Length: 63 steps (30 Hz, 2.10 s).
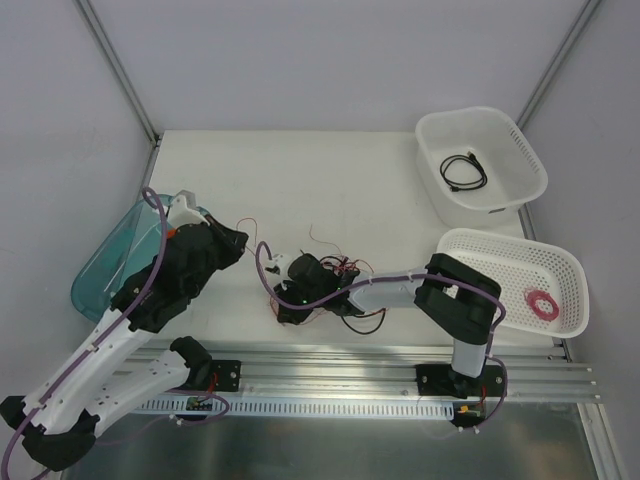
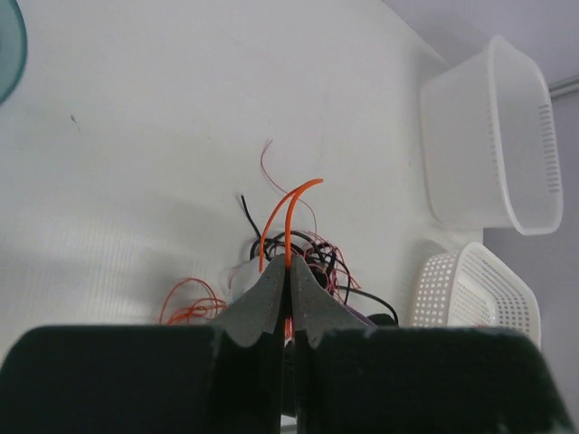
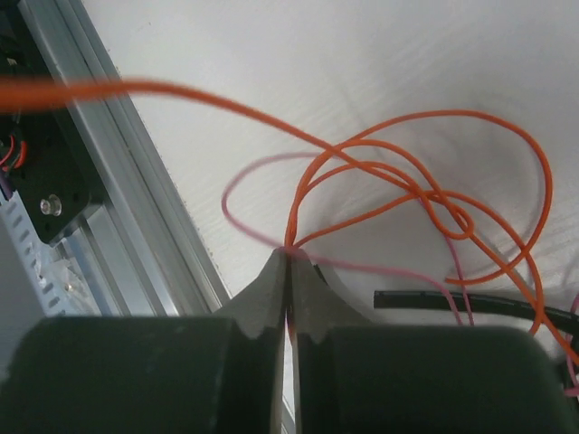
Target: Untangle the cables
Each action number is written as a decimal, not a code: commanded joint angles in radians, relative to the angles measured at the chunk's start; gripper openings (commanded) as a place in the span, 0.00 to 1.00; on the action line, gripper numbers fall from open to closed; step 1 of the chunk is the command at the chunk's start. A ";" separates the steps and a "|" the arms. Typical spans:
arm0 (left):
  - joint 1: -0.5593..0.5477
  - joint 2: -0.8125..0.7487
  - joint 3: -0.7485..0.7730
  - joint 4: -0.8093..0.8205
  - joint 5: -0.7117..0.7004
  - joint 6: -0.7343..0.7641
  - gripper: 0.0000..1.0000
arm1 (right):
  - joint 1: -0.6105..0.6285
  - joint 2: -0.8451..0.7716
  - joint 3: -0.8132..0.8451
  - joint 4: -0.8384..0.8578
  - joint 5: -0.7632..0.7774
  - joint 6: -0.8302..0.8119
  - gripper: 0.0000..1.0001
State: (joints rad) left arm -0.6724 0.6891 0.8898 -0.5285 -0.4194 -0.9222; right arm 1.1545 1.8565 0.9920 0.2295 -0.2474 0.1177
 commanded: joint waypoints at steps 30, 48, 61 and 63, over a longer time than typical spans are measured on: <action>0.264 0.138 0.293 -0.008 0.003 0.470 0.00 | -0.538 -0.918 -0.237 -0.700 0.131 -0.021 0.01; 0.272 0.003 0.079 -0.240 -0.407 0.407 0.00 | -0.765 -1.086 0.051 -0.999 0.450 -0.009 0.01; 0.275 0.102 0.379 -0.222 0.072 0.528 0.00 | -0.782 -0.950 -0.018 -0.866 0.056 -0.039 0.12; 0.275 0.101 0.347 -0.197 0.169 0.496 0.00 | -0.771 -0.928 -0.051 -0.865 0.051 -0.056 0.35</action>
State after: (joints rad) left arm -0.4042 0.7605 1.2758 -0.7425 -0.4938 -0.4194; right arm 0.3717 0.8925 0.9802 -0.6659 -0.1162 0.0944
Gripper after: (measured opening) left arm 0.009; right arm 0.259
